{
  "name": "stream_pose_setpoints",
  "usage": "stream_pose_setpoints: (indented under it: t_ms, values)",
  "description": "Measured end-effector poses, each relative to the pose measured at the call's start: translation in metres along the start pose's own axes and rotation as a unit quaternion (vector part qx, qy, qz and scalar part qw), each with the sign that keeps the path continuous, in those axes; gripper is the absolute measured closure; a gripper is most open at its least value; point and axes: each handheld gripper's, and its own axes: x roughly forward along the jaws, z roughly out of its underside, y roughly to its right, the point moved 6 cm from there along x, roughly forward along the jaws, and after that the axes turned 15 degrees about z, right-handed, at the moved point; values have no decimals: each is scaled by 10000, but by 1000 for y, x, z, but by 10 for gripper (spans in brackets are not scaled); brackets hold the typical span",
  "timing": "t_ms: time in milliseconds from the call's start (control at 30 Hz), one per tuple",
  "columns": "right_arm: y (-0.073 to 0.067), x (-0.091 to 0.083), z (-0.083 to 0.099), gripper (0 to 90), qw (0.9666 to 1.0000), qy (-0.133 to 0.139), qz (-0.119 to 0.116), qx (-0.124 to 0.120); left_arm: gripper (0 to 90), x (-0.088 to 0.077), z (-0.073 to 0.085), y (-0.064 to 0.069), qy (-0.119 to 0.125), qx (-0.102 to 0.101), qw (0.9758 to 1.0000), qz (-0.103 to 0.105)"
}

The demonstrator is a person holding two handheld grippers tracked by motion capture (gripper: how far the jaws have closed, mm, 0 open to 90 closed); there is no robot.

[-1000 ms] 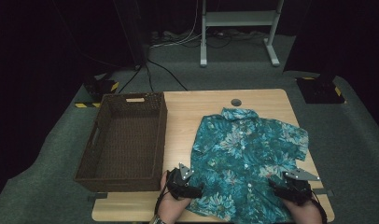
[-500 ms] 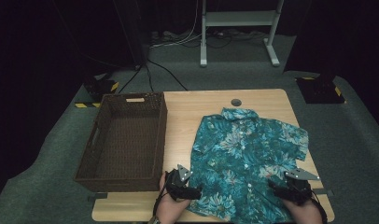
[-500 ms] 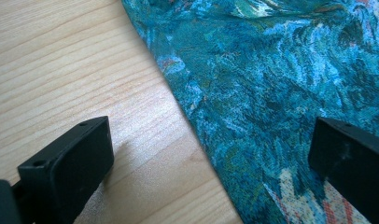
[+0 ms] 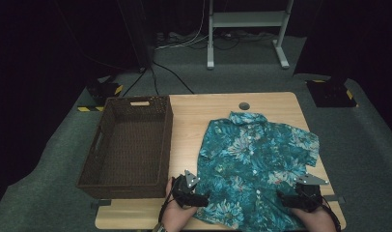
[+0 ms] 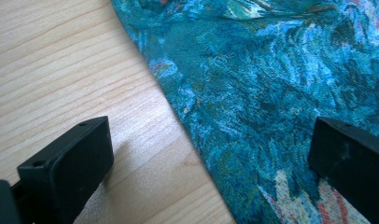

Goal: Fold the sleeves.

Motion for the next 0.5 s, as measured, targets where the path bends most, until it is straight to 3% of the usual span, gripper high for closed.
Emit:
stream_pose_setpoints:
  t_ms: [167,300,500]
  values:
    - [6,-7,-10,48,9999,102,25,130,1,0,0,0,0,9,10000,7]
    - [14,-5,-17,5,9987,213,440,-110,1,0,0,0,7,-1,10000,-4]
    - [19,2,-21,4,9985,327,433,7,1,0,0,1,4,-17,10000,-29]
